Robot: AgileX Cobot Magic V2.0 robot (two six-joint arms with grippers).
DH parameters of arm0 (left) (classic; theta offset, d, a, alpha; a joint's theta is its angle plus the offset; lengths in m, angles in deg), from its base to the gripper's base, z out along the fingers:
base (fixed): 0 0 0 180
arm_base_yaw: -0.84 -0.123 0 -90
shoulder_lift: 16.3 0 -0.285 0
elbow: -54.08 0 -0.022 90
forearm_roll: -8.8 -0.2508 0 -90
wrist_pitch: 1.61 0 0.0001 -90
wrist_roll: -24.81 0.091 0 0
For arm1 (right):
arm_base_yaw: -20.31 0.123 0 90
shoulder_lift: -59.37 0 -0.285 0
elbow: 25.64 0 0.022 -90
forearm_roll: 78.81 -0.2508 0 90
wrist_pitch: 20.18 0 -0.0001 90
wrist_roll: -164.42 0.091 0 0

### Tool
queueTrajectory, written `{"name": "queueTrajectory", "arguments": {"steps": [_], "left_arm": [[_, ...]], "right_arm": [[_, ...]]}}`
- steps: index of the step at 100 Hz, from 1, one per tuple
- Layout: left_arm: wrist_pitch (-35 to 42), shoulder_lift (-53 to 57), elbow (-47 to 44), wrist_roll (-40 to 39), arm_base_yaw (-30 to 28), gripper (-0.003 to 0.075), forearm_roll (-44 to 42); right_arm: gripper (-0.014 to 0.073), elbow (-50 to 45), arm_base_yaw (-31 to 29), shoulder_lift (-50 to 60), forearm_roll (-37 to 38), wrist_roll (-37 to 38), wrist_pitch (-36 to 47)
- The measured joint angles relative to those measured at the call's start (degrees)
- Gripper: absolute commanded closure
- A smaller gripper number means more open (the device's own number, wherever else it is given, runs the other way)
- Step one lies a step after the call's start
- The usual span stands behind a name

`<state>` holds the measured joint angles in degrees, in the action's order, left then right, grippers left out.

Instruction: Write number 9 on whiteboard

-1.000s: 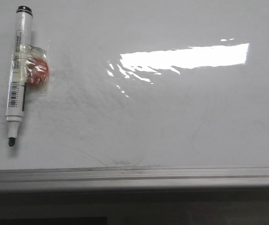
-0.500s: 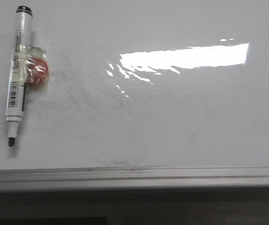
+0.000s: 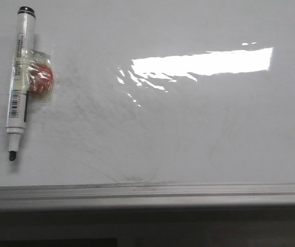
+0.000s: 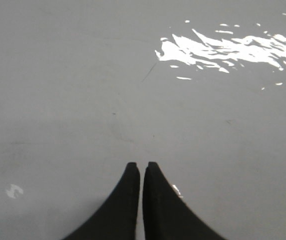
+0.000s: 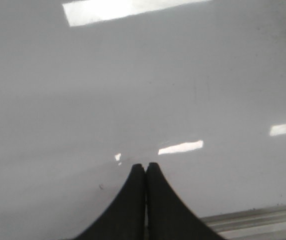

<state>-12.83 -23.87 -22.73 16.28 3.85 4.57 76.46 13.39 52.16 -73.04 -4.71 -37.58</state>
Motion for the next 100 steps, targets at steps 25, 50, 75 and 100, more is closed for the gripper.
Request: {"name": "queueTrajectory", "arguments": {"steps": [25,50,75,100], "left_arm": [[1.6,0.0,0.0,0.0,0.0,0.0741,0.0],[3.7,0.0,0.0,0.0,0.0,0.0741,0.0],[6.8,0.0,0.0,0.0,0.0,0.0741,0.0],[6.5,0.0,0.5,0.0,0.0,0.0741,0.0]], "right_arm": [[0.0657,0.0,0.0,0.0,0.0,0.0,4.4],[0.0657,0.0,0.0,0.0,0.0,0.0,11.2],[0.0657,0.0,0.0,0.0,-0.3,0.6,17.8],[0.0657,0.0,0.0,0.0,-9.3,12.8,21.0]]}}
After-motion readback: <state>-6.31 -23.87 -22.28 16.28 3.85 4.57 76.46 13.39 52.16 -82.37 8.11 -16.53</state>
